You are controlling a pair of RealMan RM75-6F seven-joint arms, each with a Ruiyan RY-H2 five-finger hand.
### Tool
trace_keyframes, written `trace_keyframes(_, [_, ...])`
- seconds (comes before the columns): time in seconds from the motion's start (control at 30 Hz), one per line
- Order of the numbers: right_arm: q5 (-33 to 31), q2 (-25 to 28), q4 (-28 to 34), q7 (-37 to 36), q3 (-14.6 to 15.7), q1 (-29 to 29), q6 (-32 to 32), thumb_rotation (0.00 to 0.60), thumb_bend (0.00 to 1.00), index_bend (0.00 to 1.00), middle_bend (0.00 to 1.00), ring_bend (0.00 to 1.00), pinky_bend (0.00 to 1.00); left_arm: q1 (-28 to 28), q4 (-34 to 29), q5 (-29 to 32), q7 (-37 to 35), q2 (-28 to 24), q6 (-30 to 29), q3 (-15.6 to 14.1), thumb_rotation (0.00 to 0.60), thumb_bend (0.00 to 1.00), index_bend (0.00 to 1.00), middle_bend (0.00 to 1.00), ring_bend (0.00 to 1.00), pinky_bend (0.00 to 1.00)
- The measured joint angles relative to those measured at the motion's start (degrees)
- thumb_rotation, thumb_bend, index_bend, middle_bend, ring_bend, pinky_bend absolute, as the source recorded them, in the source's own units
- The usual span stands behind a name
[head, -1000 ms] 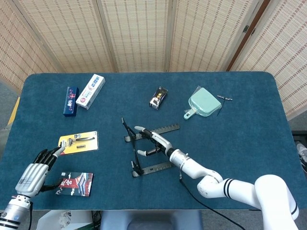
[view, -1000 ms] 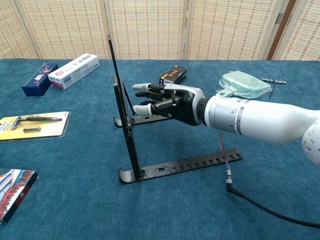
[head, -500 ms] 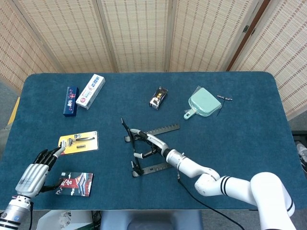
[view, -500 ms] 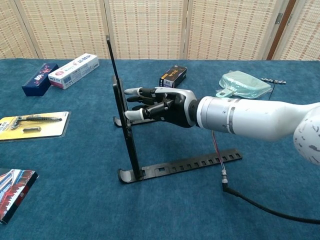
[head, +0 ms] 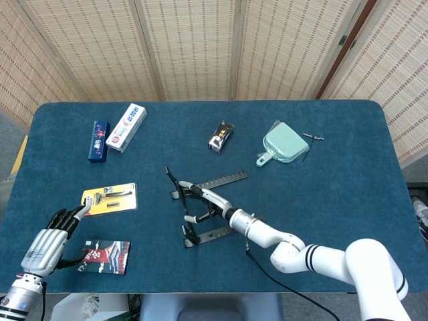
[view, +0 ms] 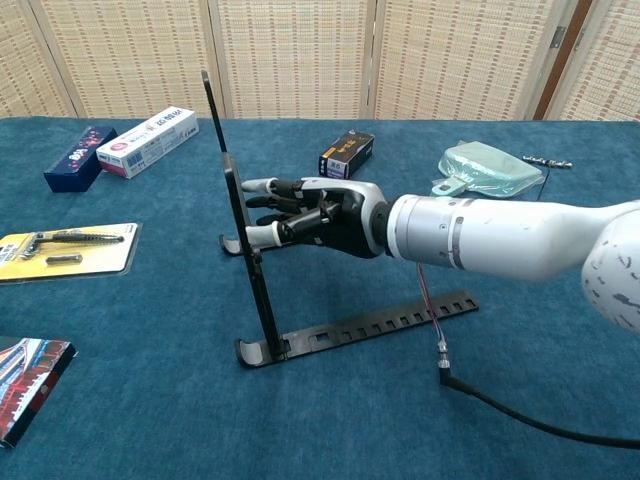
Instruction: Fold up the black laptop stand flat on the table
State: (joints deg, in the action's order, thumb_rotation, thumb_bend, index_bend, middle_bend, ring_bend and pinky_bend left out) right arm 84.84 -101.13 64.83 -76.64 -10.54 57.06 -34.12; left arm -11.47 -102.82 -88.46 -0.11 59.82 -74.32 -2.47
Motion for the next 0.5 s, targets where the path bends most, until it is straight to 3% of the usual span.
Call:
trace_keyframes(0.27, [2.02, 3.34, 3.82, 3.40, 1.17, -2.26, -6.36, 0.600, 0.19, 0.00, 0.00, 0.00, 0.06, -0.94, -0.04, -0.24, -0.28, -0.20, 1.14, 0.20, 0.600, 0.27, 0.01, 0.08, 0.11, 0.03])
trace_keyframes(0.5, [4.54, 12.74, 14.45, 10.64, 2.37, -5.78, -14.92, 0.600, 0.18, 0.00, 0.00, 0.00, 0.06, -1.31, -0.31, -0.98, -0.52, 0.12, 1.18, 0.26, 0.600, 0.27, 0.01, 0.08, 0.11, 0.03])
